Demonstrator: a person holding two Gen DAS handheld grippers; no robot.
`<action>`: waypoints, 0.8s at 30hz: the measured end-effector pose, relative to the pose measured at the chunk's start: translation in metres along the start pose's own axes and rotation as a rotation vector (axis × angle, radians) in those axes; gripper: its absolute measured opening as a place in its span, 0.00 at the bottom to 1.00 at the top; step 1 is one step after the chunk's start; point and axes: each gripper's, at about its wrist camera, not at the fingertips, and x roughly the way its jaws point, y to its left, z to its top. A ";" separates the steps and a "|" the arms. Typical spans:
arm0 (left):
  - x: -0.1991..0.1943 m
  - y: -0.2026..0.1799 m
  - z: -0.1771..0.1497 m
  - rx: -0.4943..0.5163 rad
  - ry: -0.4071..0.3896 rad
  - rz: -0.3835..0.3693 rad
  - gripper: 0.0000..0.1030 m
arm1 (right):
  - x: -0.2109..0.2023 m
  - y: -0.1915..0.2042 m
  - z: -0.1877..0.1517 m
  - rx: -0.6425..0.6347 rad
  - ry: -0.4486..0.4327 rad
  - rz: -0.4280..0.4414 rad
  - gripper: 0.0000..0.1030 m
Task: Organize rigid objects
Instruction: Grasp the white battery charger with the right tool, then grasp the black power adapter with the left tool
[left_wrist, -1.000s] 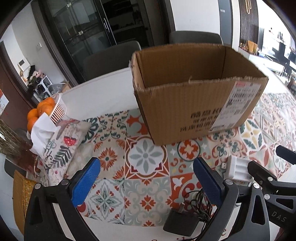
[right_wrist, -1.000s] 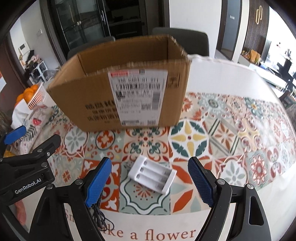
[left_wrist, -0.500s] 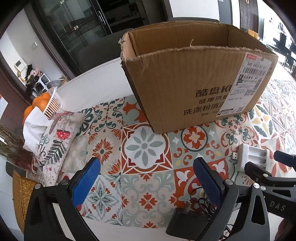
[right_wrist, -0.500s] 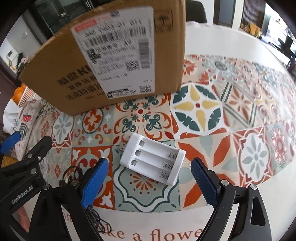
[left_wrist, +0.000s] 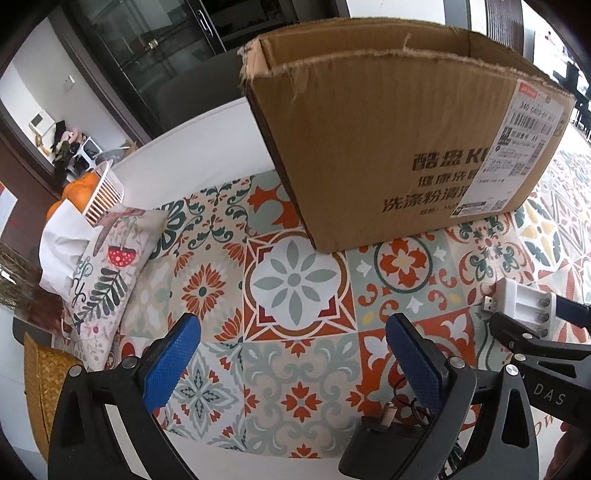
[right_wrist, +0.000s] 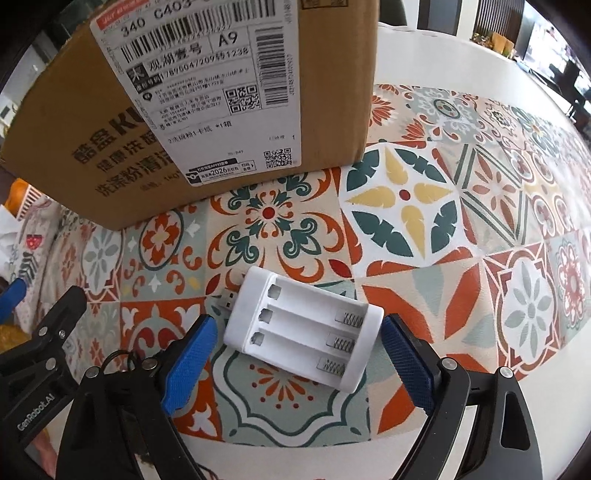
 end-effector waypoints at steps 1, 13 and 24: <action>0.000 0.000 -0.001 -0.002 0.002 0.001 0.99 | 0.002 0.003 0.001 -0.007 -0.001 -0.008 0.88; -0.006 -0.004 -0.010 -0.003 0.013 0.002 0.98 | 0.006 0.021 -0.012 -0.068 -0.033 -0.024 0.84; -0.034 0.003 -0.011 -0.049 -0.010 -0.053 0.97 | -0.035 0.021 -0.023 -0.080 -0.111 -0.029 0.84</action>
